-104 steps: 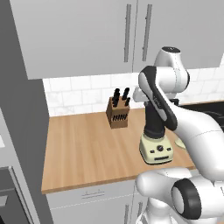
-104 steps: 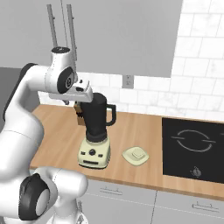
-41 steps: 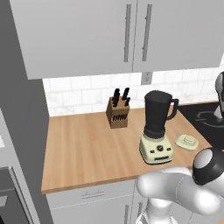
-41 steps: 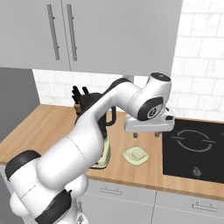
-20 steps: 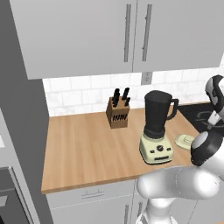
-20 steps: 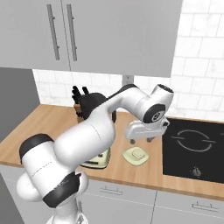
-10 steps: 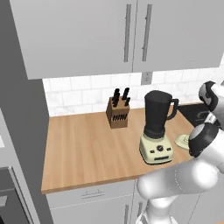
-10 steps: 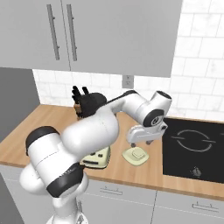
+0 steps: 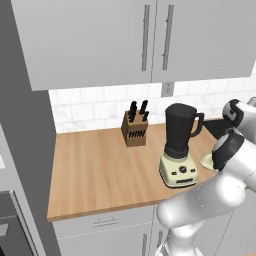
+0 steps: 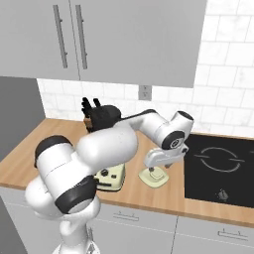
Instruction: Close the lid blender by securely placing the lid on top.
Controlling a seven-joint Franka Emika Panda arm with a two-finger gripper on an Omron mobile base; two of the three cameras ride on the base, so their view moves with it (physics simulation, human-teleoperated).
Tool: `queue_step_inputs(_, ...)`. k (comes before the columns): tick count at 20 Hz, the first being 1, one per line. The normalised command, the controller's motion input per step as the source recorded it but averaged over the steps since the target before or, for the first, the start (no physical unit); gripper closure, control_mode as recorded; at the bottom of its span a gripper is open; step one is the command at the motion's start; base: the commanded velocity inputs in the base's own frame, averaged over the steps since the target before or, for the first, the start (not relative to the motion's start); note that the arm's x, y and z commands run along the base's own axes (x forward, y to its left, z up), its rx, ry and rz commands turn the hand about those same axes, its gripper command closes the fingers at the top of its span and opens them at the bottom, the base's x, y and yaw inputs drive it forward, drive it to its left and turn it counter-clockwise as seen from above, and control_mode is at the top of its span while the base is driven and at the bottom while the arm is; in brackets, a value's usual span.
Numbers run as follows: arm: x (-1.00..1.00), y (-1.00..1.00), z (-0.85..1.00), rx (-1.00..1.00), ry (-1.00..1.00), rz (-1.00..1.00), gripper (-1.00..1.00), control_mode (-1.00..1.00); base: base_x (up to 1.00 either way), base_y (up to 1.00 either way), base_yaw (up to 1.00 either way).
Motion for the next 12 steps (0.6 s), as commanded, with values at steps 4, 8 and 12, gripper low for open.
queue_step_inputs(4,0.17,0.0,-0.08,0.0,0.0,0.03,-1.0,-1.0,0.0,0.0,0.0)
queue_step_inputs(8,0.17,0.03,-0.07,0.0,0.0,0.02,-1.0,-1.0,0.0,0.0,0.0)
queue_step_inputs(12,0.16,0.03,-0.25,-0.01,0.02,0.0,-1.0,-1.0,0.0,0.0,0.0)
